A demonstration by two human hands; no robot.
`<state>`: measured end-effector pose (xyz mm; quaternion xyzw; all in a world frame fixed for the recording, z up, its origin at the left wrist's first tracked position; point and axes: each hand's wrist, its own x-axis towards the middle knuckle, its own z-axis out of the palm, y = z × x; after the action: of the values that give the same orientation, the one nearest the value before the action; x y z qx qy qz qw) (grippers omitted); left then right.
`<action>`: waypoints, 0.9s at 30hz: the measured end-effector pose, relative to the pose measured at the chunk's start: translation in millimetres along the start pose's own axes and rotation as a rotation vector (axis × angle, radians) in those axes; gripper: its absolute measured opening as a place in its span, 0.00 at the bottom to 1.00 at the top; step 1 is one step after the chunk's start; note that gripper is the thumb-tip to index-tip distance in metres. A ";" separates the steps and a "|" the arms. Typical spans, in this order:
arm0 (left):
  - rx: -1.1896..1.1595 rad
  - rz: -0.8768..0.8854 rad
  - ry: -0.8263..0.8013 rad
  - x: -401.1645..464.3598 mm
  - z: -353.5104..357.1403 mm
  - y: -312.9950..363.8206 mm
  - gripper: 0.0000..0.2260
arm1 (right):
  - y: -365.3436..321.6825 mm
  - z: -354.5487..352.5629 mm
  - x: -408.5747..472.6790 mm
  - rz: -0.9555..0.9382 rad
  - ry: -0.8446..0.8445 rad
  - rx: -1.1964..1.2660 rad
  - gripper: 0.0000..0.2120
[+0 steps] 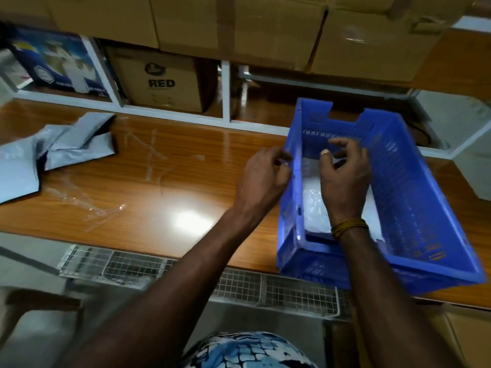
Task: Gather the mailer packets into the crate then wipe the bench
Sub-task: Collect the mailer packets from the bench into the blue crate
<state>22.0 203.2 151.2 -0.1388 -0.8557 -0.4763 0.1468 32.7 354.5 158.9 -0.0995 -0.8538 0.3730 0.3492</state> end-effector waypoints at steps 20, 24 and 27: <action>0.243 -0.396 0.366 -97.9 -287.7 -181.3 0.09 | -228.8 213.9 -174.0 -0.232 -0.552 0.221 0.12; 0.221 -0.434 0.424 -102.0 -310.7 -200.2 0.09 | -248.1 235.9 -184.4 -0.243 -0.633 0.244 0.12; 0.207 -0.467 0.436 -102.7 -323.0 -214.0 0.08 | -259.2 253.6 -185.4 -0.257 -0.679 0.226 0.13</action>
<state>74.0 -192.0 108.6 0.1820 -0.8568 -0.4260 0.2266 22.7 -51.1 124.1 0.1770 -0.8798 0.4298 0.0993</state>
